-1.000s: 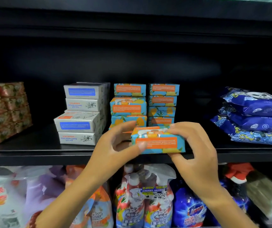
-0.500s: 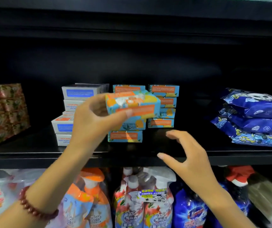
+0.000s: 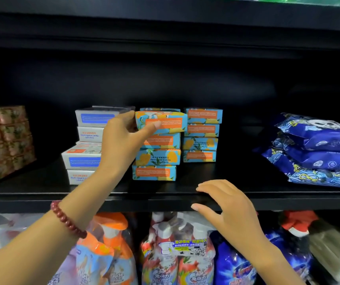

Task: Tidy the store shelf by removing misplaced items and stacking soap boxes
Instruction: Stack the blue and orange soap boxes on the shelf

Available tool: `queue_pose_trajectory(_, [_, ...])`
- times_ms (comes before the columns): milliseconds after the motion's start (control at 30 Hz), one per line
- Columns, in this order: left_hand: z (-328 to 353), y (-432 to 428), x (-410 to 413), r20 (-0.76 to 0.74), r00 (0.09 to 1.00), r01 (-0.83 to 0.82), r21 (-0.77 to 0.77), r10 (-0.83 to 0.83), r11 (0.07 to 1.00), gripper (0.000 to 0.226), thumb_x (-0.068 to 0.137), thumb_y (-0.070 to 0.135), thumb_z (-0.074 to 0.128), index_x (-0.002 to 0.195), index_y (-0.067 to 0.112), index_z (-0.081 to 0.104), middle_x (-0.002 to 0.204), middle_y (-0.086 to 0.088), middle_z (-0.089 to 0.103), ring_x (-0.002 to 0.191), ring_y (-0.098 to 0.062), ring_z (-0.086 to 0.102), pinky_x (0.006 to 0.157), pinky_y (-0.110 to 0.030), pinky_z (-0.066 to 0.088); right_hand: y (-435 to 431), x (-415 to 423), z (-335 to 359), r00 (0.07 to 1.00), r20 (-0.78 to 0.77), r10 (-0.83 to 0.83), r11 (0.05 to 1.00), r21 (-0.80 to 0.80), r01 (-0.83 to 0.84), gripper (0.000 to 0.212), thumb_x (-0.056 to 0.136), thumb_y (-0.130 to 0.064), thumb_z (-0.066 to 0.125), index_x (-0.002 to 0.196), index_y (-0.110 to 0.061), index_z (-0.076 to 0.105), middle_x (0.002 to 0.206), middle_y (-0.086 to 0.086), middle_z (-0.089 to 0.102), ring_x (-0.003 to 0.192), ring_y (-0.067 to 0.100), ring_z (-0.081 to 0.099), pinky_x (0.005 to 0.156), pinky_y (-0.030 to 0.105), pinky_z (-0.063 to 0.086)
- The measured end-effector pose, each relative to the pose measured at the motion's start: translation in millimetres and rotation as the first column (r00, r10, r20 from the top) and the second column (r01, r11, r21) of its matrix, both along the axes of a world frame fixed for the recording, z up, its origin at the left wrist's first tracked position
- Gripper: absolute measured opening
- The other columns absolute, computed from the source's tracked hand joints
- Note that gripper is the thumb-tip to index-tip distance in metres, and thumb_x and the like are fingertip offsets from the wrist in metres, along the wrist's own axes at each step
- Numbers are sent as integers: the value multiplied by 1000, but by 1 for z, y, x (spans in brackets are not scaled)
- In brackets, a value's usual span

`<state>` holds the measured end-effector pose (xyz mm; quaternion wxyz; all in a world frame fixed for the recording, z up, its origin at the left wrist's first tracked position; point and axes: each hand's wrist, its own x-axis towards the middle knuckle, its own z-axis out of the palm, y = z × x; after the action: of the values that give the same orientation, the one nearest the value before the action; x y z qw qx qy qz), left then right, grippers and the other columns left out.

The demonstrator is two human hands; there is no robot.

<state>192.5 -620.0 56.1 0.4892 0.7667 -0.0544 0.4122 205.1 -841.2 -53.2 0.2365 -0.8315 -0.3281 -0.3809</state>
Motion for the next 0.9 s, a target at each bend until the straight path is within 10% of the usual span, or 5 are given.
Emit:
queue_pose_trajectory(200, [-14, -2, 5, 57, 996, -68, 8, 68, 998, 31, 90, 33, 63, 115, 16, 64, 102, 6, 71, 93, -9, 68, 80, -37, 58, 0, 1, -1, 1000, 8, 10, 1000, 3, -10, 39, 80, -53, 51, 97, -22, 67, 98, -14, 65, 97, 1, 51, 78, 7, 38])
queue_pose_trajectory(433, [-26, -6, -7, 182, 974, -150, 60, 137, 987, 33, 90, 16, 63, 122, 21, 57, 117, 17, 56, 111, -2, 56, 94, -33, 51, -2, 1, 3, 998, -55, 29, 999, -16, -30, 39, 79, -55, 52, 97, -24, 67, 98, -16, 63, 97, -1, 52, 77, 8, 39])
queue_pose_trajectory(600, [-59, -20, -21, 446, 894, -216, 331, 49, 919, 22, 83, 12, 63, 104, 5, 64, 110, -3, 60, 106, -18, 57, 87, -37, 50, -8, 16, 37, 945, -221, 241, 939, 301, -169, 31, 76, -41, 71, 100, -23, 68, 102, -17, 65, 99, -2, 58, 85, 16, 47])
queue_pose_trajectory(900, [-100, -33, -13, 19, 984, -142, 671, 175, 728, 41, 86, 57, 41, 86, 28, 70, 85, 16, 64, 84, -7, 60, 60, -20, 43, 6, 82, 107, 977, -41, -211, 964, 157, 214, 44, 83, -33, 67, 116, -7, 53, 116, 5, 52, 114, 20, 41, 89, 25, 33])
